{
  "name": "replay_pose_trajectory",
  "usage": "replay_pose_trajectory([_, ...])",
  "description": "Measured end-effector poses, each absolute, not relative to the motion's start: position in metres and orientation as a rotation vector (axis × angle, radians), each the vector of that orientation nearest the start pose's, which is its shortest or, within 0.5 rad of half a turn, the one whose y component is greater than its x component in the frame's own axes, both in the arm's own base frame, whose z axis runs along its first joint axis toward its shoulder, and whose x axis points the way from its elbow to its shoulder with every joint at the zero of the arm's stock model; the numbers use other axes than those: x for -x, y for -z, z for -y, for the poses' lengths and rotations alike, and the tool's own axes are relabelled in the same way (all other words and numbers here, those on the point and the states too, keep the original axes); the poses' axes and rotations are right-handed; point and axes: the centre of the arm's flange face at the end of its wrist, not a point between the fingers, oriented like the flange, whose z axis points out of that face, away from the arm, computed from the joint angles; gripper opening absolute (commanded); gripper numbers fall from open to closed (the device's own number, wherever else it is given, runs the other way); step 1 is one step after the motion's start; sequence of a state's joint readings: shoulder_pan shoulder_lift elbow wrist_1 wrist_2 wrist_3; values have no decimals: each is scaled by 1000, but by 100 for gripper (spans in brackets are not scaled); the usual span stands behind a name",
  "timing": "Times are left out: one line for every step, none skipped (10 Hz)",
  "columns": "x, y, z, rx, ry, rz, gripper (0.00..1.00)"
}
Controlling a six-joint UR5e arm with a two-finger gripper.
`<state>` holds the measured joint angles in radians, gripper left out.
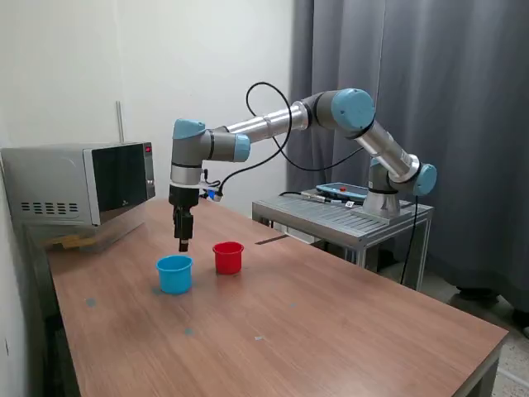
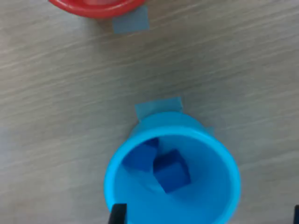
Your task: Place red objects in the red bin, and blue objects in the blue bin.
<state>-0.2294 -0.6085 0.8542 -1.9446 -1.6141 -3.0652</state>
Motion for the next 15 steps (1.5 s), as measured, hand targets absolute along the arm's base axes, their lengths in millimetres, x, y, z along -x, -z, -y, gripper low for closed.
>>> replay_pose_trajectory([841,-247,-60,1901,-218,-2565,100])
replay_pose_trajectory([829,-271,-54,1934,-229,-2543,100])
replay_pose_trajectory([810,-296,-48,1969,-219,-2507,100])
replay_pose_trajectory([785,-320,-41,1995,-199,-2473,100])
replay_pose_trajectory([757,-344,-35,2013,-180,-2446,100])
replay_pose_trajectory([728,-368,-28,2023,-159,-2424,100])
replay_pose_trajectory([696,-392,-21,2026,-137,-2407,100])
replay_pose_trajectory([666,-416,-15,2028,-124,-2397,100])
replay_pose_trajectory([637,-438,-8,2031,-122,-2392,100])
replay_pose_trajectory([611,-459,-3,2036,-135,-2394,100])
replay_pose_trajectory([589,-480,2,2043,-163,-2403,100])
replay_pose_trajectory([571,-501,6,2052,-199,-2415,100])
replay_pose_trajectory([555,-517,9,2057,-223,-2423,100])
replay_pose_trajectory([542,-526,12,2058,-217,-2419,100])
replay_pose_trajectory([531,-527,14,2053,-188,-2408,100])
